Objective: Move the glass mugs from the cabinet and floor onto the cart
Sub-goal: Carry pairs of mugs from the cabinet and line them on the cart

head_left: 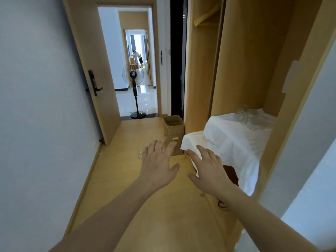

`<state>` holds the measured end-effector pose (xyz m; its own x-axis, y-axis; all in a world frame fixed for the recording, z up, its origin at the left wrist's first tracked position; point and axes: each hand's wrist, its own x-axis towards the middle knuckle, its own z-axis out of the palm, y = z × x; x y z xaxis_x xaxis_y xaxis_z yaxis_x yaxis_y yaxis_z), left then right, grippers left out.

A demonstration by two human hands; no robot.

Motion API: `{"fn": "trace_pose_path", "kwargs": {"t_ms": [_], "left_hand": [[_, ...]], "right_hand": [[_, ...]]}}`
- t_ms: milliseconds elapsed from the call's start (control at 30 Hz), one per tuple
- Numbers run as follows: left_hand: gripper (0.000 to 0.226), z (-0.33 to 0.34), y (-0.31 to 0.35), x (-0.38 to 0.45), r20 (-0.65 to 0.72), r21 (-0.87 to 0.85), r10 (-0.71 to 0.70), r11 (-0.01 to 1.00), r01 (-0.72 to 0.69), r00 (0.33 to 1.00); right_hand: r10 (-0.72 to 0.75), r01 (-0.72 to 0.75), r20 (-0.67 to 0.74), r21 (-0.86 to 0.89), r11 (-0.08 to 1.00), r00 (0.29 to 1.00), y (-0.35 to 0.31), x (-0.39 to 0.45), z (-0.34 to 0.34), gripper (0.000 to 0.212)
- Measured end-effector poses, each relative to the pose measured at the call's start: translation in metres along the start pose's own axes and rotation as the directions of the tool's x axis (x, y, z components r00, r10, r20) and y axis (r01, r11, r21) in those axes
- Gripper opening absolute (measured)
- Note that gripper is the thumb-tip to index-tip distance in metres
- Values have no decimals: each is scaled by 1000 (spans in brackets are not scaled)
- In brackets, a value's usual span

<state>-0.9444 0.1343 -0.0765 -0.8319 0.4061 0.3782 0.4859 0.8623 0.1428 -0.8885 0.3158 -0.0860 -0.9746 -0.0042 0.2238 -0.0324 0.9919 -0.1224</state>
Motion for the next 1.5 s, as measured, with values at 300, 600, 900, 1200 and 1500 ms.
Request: {"fn": "trace_pose_path", "kwargs": {"t_ms": [300,600,900,1200,1500], "left_hand": [[70,49,-15,99,33,-52,83,995,-81,996],[70,105,22,200,64,-87,141,987,-135,988],[63,148,77,312,91,-111,194,977,-184,977],[68,193,106,395,171,-178,296,947,-266,940],[66,252,110,501,163,-292,479,858,-422,862]], "right_hand": [[124,-124,23,-16,992,992,37,79,24,74],[187,-186,29,-23,982,982,125,147,38,70],[259,-259,4,-25,966,966,220,217,32,71],[363,-362,37,-29,932,931,286,265,48,72],[556,-554,33,-46,831,831,327,330,66,72]]}}
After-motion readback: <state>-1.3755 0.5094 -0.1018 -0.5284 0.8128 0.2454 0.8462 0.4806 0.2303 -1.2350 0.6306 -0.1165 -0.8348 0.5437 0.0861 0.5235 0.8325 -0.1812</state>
